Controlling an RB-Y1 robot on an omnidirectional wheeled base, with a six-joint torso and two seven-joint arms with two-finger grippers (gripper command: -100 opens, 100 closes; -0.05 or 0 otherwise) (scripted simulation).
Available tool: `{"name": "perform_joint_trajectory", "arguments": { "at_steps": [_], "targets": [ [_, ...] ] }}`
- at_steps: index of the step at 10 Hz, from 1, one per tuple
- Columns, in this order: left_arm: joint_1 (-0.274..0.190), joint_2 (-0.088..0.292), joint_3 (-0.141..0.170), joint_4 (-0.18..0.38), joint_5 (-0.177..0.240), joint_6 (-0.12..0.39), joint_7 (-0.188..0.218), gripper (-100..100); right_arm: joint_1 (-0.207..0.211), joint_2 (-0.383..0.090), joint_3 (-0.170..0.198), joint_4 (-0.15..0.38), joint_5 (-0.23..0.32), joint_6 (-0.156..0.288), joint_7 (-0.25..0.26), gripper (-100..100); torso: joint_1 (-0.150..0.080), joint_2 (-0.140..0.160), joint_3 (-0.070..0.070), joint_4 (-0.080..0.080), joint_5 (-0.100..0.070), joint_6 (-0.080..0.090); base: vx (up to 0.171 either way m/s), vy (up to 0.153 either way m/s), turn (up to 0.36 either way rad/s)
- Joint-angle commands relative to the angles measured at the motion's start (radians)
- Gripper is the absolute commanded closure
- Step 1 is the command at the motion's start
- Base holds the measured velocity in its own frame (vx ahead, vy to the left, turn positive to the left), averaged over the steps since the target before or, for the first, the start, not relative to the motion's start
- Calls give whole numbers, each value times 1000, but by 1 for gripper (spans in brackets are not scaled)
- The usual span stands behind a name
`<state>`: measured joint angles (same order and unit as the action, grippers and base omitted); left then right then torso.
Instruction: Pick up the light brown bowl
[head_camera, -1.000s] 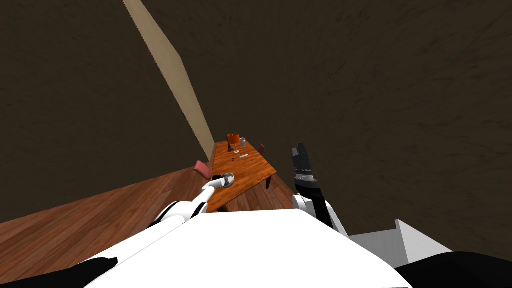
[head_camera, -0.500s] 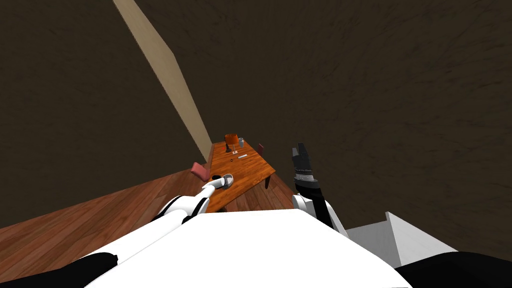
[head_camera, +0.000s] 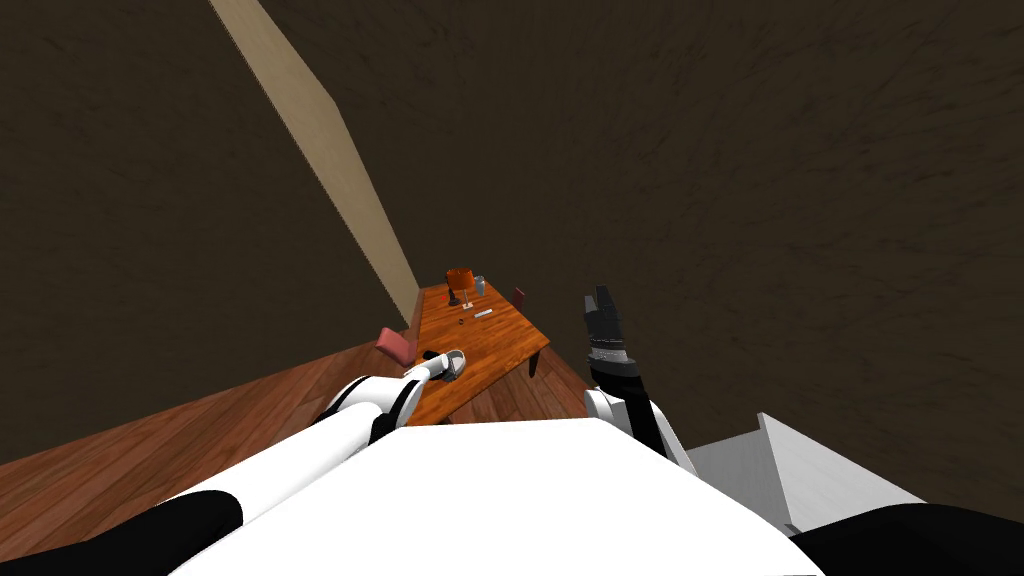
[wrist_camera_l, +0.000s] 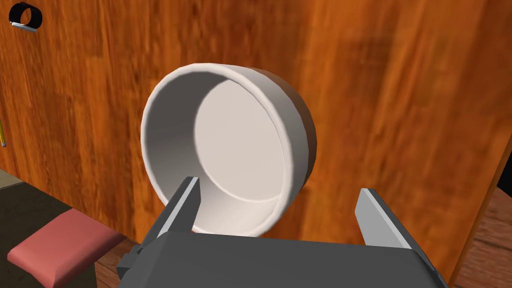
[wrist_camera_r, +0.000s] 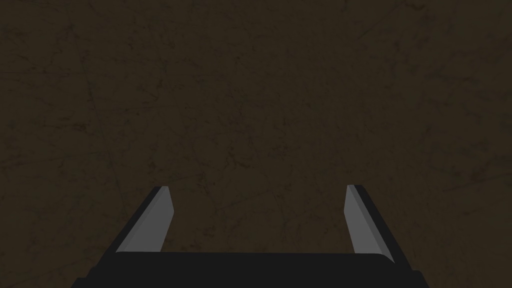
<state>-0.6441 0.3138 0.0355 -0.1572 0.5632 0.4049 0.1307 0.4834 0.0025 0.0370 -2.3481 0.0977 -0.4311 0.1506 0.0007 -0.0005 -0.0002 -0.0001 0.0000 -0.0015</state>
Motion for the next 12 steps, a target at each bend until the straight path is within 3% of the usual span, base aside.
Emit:
{"name": "perform_joint_trajectory", "arguments": {
  "at_steps": [1, 3, 6, 7, 9, 10, 12],
  "targets": [
    [50, 3, -17, -50, -44, 50, 50, -100, 0, 0, 0, 0, 0, 0, 0, 0, 0, 0, 0, 0, 0, 0, 5, 12, -38],
    [52, 3, -17, -95, -44, 52, 60, -100, 0, 0, 0, 0, 0, 0, 0, 0, 0, 1, 0, 0, 0, 0, 1, 3, 6],
    [52, 3, -17, -95, -44, 52, 60, -100, 0, 0, 0, 0, 0, 0, 0, 0, -1, 0, 0, 0, 0, 0, 0, 0, 0],
    [52, 3, -17, -48, -44, 52, 53, -100, 0, 0, 0, 0, 0, 0, 0, 0, -1, 0, 0, 0, 0, 0, 0, 0, 0],
    [38, 3, -17, 49, -43, 44, 2, -100, 0, 0, 0, 0, 0, 0, 0, 0, 0, 1, 0, 0, 0, -1, 0, 0, 0],
    [36, 24, -2, 21, -6, 54, -2, -100, 0, 0, 0, 0, 0, 0, 0, 0, 0, 1, 0, 0, 0, -1, 8, 6, -191],
    [29, 43, 9, 16, 22, 75, 2, -100, 0, 0, 0, 0, 0, 0, 0, 0, 1, -1, 0, 0, 0, 0, 26, 29, -161]
  ]
}}
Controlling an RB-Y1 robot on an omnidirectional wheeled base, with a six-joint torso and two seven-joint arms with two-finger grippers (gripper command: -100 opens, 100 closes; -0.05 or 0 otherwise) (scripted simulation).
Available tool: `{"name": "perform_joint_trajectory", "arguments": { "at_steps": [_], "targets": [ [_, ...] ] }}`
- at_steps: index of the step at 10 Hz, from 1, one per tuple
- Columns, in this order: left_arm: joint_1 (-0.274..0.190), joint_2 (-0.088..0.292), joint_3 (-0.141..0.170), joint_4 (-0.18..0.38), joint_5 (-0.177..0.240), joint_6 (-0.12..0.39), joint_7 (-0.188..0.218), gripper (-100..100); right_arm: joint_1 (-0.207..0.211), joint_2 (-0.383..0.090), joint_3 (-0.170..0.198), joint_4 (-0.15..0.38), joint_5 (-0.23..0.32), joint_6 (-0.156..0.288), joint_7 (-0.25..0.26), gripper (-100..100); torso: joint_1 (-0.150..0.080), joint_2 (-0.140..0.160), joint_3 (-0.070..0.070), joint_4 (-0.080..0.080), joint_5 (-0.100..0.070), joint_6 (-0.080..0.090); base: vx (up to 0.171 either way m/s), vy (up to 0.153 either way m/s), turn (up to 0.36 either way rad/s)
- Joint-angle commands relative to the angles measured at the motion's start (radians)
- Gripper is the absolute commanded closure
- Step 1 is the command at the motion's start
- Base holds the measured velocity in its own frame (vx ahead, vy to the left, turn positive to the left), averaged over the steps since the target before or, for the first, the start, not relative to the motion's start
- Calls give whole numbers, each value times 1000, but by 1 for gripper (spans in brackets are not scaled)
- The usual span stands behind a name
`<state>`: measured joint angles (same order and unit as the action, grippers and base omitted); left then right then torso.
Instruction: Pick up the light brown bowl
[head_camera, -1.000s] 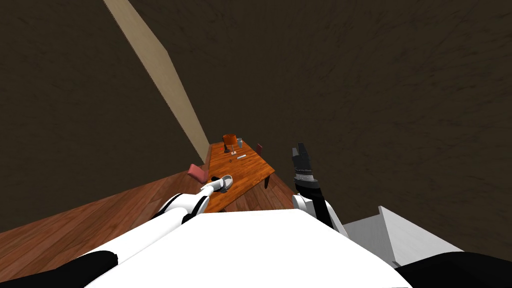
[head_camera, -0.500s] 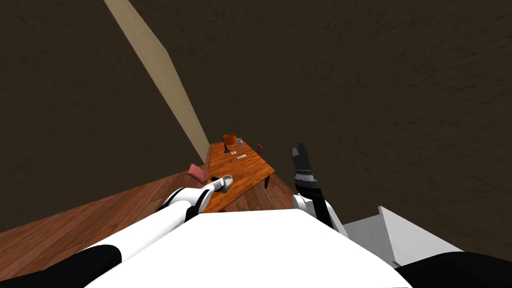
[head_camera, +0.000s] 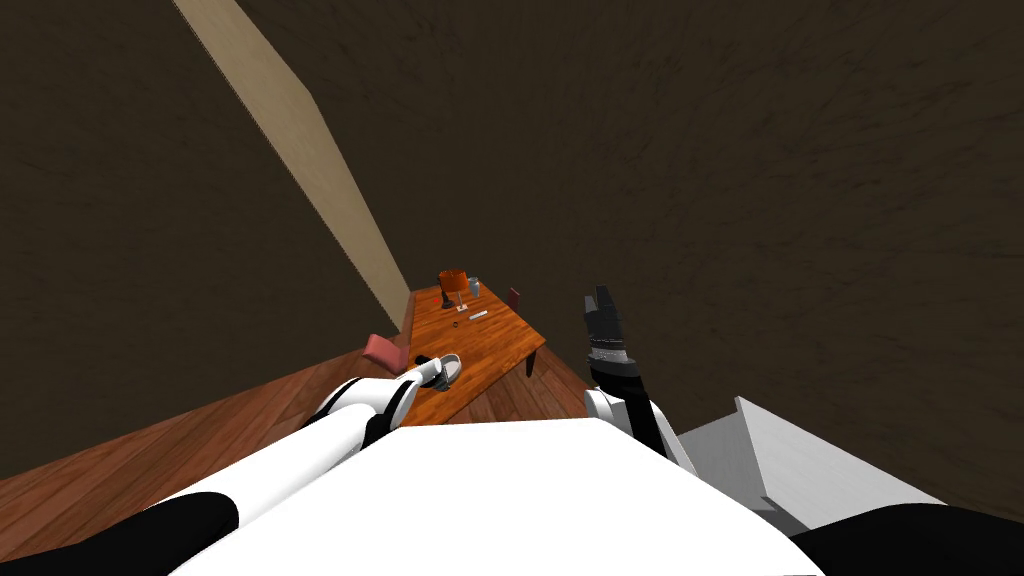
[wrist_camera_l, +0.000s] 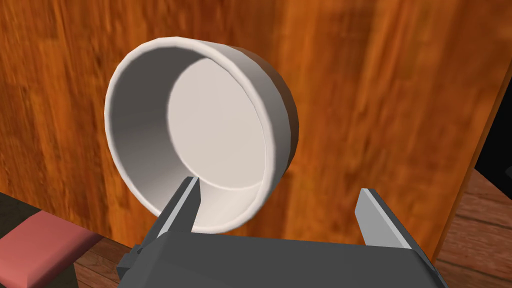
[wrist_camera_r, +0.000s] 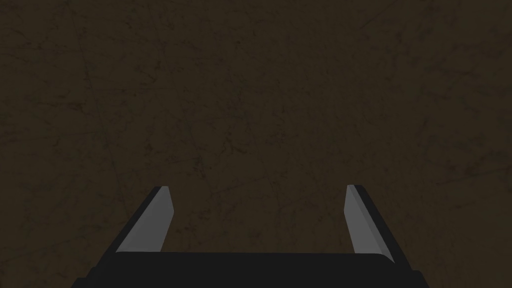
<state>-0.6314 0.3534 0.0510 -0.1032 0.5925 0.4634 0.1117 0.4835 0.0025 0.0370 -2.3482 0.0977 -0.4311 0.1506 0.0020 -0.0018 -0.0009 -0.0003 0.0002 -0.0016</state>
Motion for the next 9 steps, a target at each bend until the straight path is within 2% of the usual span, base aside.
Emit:
{"name": "perform_joint_trajectory", "arguments": {
  "at_steps": [1, 3, 4, 5, 6, 7, 9],
  "targets": [
    [17, 4, -6, -39, -7, 17, 21, -100, 0, 0, 0, 0, 0, 0, 0, 0, 0, 0, 0, 0, 0, 0, 13, 19, -30],
    [15, 4, -5, -35, -6, 13, 14, -100, 0, 0, 0, 0, 0, 0, 0, 0, -1, 1, 1, 0, 0, 0, 0, 0, 0],
    [16, 4, -6, -37, -7, 16, 19, 0, 0, 0, 0, 0, 0, 0, 0, 0, -2, 2, 1, 0, 0, 0, 0, 0, 0],
    [31, -13, -20, -43, 12, 1, -20, -100, 0, 0, 0, 0, 0, 0, 0, 0, -2, 2, 1, 0, 0, 0, 70, -12, 242],
    [31, -13, -20, -79, 12, 1, -1, -100, 0, 0, 0, 0, 0, 0, 0, 0, -2, -2, -1, 0, 0, -1, 98, -21, 161],
    [31, -13, -20, -43, 12, 1, -20, -100, 0, 0, 0, 0, 0, 0, 0, 0, -3, -4, -2, -1, -1, 0, 61, -10, -21],
    [31, -13, -20, -43, 12, 1, -20, -100, 0, 0, 0, 0, 0, 0, 0, 0, -2, 0, 0, 0, 0, 0, 3, 3, -11]
  ]
}}
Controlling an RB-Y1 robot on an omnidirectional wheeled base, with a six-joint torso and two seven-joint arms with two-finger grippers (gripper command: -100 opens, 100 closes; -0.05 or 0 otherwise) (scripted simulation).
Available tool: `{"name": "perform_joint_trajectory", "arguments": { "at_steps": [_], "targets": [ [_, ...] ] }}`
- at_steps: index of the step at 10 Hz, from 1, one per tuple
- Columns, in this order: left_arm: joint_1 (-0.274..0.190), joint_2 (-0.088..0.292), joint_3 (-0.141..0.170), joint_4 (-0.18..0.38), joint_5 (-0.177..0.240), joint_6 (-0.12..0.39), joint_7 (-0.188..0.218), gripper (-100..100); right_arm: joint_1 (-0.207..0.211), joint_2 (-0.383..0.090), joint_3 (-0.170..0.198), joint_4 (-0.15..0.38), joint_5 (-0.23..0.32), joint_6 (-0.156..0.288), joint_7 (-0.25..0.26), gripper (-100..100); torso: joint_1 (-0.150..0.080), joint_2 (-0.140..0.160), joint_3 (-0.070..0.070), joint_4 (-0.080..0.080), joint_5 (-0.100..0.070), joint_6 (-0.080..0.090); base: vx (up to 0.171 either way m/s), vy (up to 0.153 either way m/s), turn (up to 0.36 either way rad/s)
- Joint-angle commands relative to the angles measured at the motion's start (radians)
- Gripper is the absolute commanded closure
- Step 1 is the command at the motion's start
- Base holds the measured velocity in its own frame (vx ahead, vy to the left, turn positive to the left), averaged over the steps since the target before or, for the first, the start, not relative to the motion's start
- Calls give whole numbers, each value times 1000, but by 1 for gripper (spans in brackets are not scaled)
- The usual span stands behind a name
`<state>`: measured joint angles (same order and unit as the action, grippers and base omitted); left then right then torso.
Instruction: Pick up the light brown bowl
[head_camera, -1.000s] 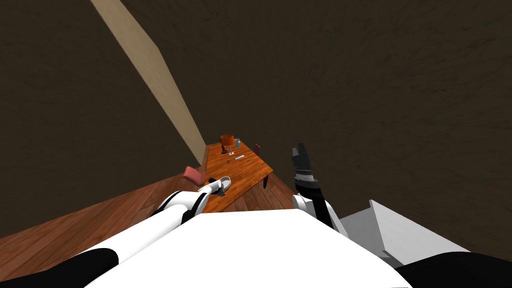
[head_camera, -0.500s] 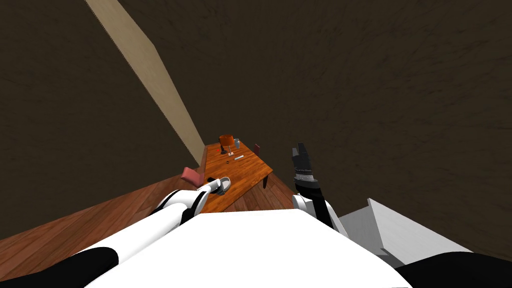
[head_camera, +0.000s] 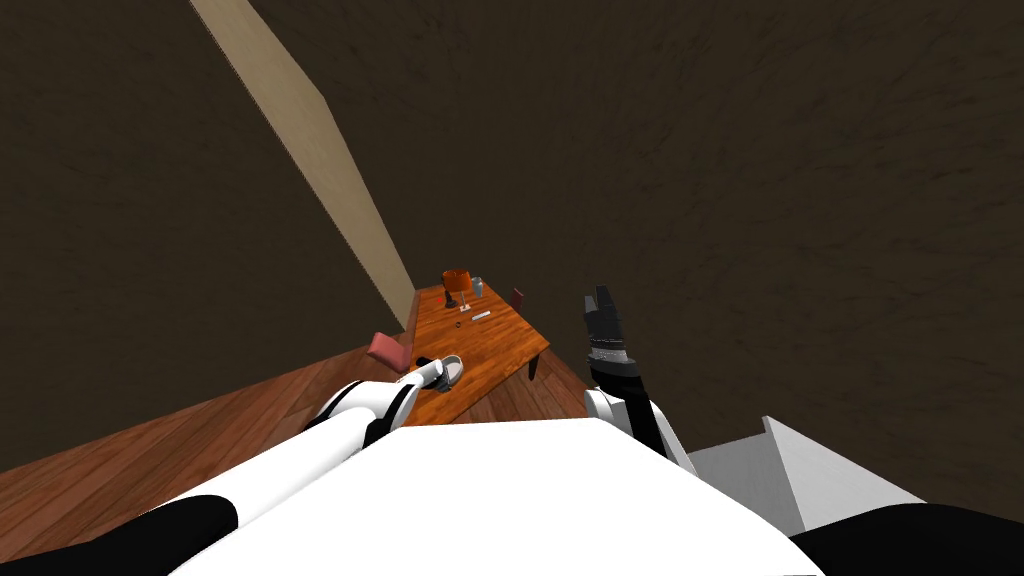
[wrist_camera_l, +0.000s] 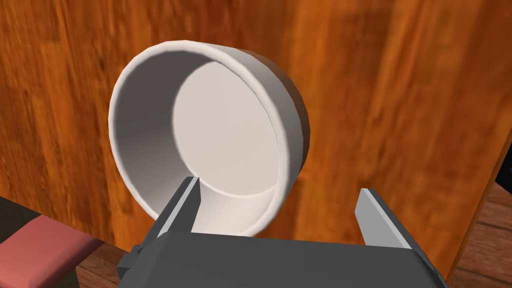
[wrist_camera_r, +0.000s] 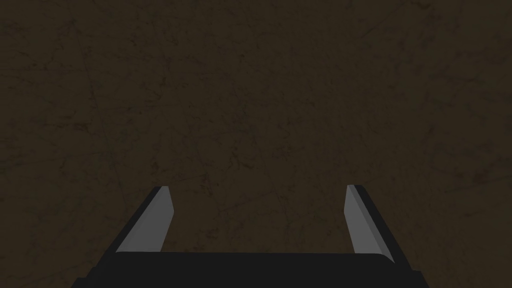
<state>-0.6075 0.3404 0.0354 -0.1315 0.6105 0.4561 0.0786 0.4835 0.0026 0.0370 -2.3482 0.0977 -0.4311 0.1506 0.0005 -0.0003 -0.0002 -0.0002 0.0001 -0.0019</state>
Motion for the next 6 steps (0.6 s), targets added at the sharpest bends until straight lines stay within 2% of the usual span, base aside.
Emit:
{"name": "perform_joint_trajectory", "arguments": {
  "at_steps": [1, 2, 4, 5, 6],
  "targets": [
    [22, -17, -18, -21, 13, -6, -24, -100, 0, 0, 0, 0, 0, 0, 0, 0, 0, 0, 0, 0, 0, 0, 61, -7, 300],
    [22, -17, -18, -21, 13, -6, -24, -100, 0, 0, 0, 0, 0, 0, 0, 0, 0, -3, -1, -1, 0, -1, 94, -20, 129],
    [42, -39, -36, -29, 38, -24, -74, -100, 0, 0, 0, 0, 0, 0, 0, 0, -2, -6, -4, -1, 0, 0, 123, -26, 174],
    [42, -39, -36, -29, 38, -24, -74, -100, 0, 0, 0, 0, 0, 0, 0, 0, -2, -8, -5, -2, 0, 0, 92, -26, 107],
    [30, -39, -36, 4, 39, -24, -91, -100, 0, 0, 0, 0, 0, 0, 0, 0, -2, -7, -4, -1, -1, 1, 25, -7, -26]
  ]
}}
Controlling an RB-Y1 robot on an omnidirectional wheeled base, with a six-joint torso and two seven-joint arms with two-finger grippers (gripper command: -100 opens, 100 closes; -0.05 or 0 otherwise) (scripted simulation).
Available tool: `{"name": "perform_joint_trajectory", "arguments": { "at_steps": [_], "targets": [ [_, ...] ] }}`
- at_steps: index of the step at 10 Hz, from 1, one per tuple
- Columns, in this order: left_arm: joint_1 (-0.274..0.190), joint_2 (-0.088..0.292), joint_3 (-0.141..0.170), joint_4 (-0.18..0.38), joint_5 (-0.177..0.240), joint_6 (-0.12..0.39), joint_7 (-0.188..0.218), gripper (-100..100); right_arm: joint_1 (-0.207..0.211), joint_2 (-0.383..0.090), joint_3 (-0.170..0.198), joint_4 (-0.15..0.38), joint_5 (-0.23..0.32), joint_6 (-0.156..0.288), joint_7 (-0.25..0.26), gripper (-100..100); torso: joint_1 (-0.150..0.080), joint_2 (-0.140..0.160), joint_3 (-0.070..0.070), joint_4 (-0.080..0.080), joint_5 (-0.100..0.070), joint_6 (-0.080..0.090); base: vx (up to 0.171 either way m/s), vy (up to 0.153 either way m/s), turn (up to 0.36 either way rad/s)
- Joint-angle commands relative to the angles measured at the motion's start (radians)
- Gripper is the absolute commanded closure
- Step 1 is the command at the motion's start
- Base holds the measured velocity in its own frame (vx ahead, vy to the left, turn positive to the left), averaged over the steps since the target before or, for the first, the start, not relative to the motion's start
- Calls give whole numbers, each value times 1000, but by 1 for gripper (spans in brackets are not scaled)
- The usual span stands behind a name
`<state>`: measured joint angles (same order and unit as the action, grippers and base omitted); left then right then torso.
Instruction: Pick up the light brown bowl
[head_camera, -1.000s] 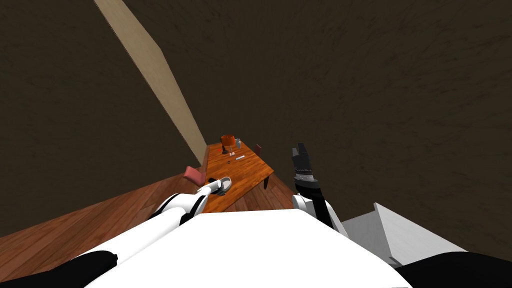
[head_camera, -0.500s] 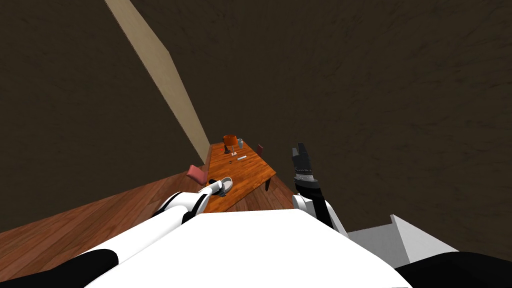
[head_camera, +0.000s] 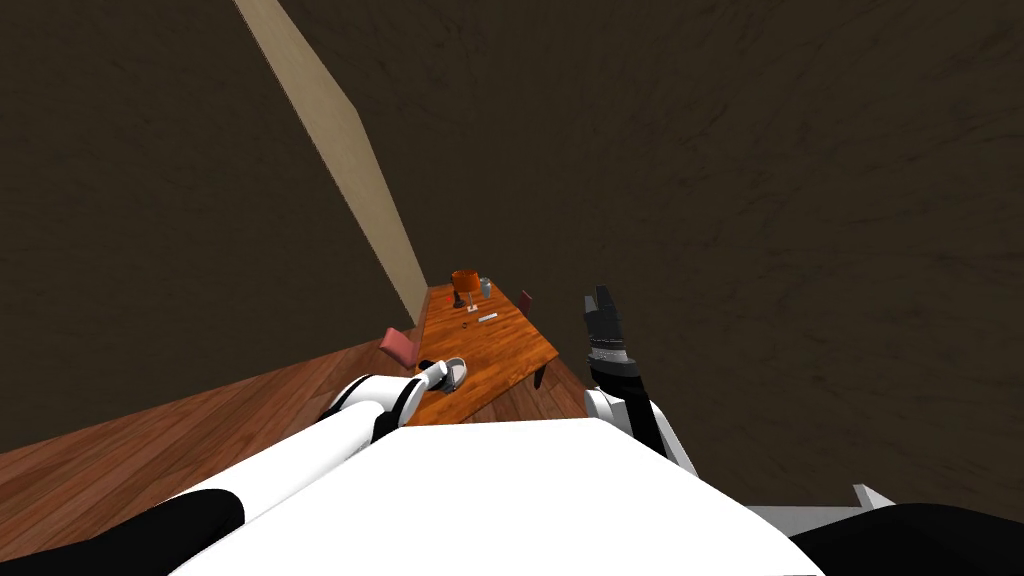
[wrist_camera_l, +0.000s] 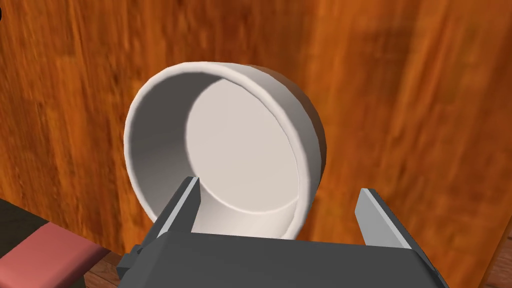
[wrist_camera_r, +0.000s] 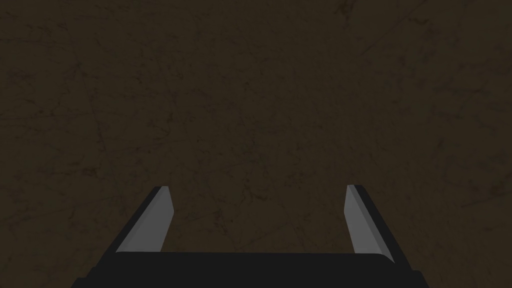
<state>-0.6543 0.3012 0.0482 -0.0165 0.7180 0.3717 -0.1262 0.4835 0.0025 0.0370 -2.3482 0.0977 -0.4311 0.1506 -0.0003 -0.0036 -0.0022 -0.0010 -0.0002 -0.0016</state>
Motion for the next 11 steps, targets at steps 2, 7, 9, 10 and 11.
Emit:
{"name": "perform_joint_trajectory", "arguments": {
  "at_steps": [2, 7, 9, 10, 11],
  "targets": [
    [47, 0, -49, -31, -52, 48, 22, -100, 0, 0, 0, 0, 0, 0, 0, 0, 1, 3, 2, 1, 0, 0, -13, 3, -7],
    [89, 0, -49, -144, -69, 60, 130, -100, 0, 0, 0, 0, 0, 0, 0, 0, 1, 3, 2, 1, 0, 0, -4, 1, 2],
    [114, -25, -37, -138, -89, 21, 129, -100, 0, 0, 0, 0, 0, 0, 0, 0, 3, 1, 1, 0, 1, 0, 66, 39, -2],
    [125, -35, -34, -139, -98, 8, 132, -100, 0, 0, 0, 0, 0, 0, 0, 0, 3, -1, 0, 0, 1, 0, 65, 25, 0],
    [125, -35, -34, -139, -98, 8, 132, -100, 0, 0, 0, 0, 0, 0, 0, 0, 3, -1, 0, 0, 1, 0, 49, 23, 2]
  ]
}}
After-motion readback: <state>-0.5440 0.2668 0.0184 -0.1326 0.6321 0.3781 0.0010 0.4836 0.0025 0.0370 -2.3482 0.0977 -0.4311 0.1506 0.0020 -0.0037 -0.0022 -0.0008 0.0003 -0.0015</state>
